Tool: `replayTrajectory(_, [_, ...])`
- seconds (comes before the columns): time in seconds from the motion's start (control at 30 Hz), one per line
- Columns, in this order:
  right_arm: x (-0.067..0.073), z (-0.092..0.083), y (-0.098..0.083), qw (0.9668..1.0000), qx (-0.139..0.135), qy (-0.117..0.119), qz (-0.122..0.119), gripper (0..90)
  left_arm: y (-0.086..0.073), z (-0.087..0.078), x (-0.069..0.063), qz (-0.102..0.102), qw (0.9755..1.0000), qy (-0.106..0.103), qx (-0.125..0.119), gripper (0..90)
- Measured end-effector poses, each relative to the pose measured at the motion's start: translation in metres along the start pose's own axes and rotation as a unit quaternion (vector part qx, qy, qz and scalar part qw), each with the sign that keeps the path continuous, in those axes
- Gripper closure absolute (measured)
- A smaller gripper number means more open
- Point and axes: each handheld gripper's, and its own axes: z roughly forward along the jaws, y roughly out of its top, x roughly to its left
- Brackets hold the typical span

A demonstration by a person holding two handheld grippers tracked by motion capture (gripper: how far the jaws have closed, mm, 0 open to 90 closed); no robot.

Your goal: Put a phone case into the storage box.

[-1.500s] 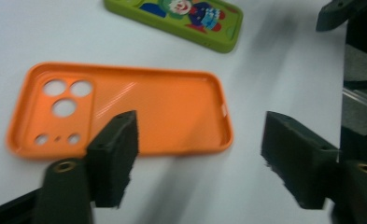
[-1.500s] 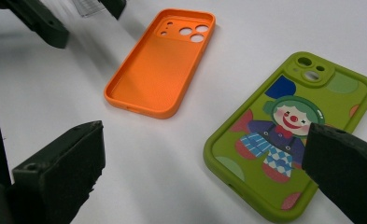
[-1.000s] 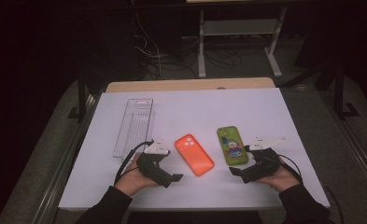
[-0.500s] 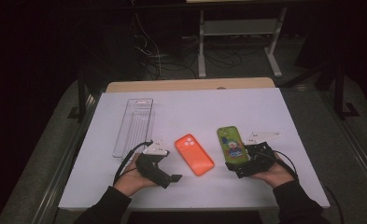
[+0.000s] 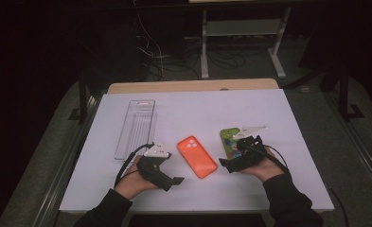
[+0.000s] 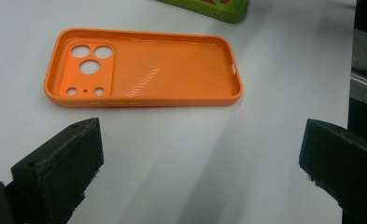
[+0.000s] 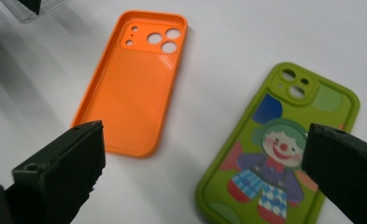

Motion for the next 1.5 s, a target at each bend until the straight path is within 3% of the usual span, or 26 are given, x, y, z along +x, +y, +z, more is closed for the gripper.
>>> replayTrajectory(0.2, [0.011,0.007,0.017,1.0000,0.006,-0.006,0.000,0.0,0.000,-0.001,0.001,0.002,1.0000,-0.003,-0.006,0.0])
replayTrajectory(0.3, [0.015,0.014,0.027,0.9999,0.006,-0.003,-0.009,0.0,0.001,-0.001,0.001,0.005,1.0000,-0.003,-0.004,0.0])
replayTrajectory(0.5, [0.021,0.020,0.036,1.0000,0.008,0.003,-0.004,0.0,0.000,-0.001,0.002,0.006,1.0000,-0.003,-0.003,0.0])
replayTrajectory(0.57, [0.023,0.025,0.043,0.9999,0.004,0.006,-0.014,0.0,0.000,-0.001,0.002,0.004,1.0000,-0.004,-0.005,0.0])
replayTrajectory(0.87, [0.030,0.036,0.056,0.9999,0.005,0.007,-0.012,0.0,0.000,-0.002,0.001,-0.005,0.9999,-0.007,-0.006,0.0])
replayTrajectory(1.03, [0.035,0.043,0.059,0.9998,0.019,-0.004,0.005,0.0,0.000,-0.001,0.001,-0.004,1.0000,-0.007,-0.006,0.0])
replayTrajectory(1.5, [0.046,0.069,0.061,0.9986,0.049,-0.018,-0.006,0.0,-0.001,-0.001,0.001,-0.008,0.9999,-0.007,-0.010,0.0])
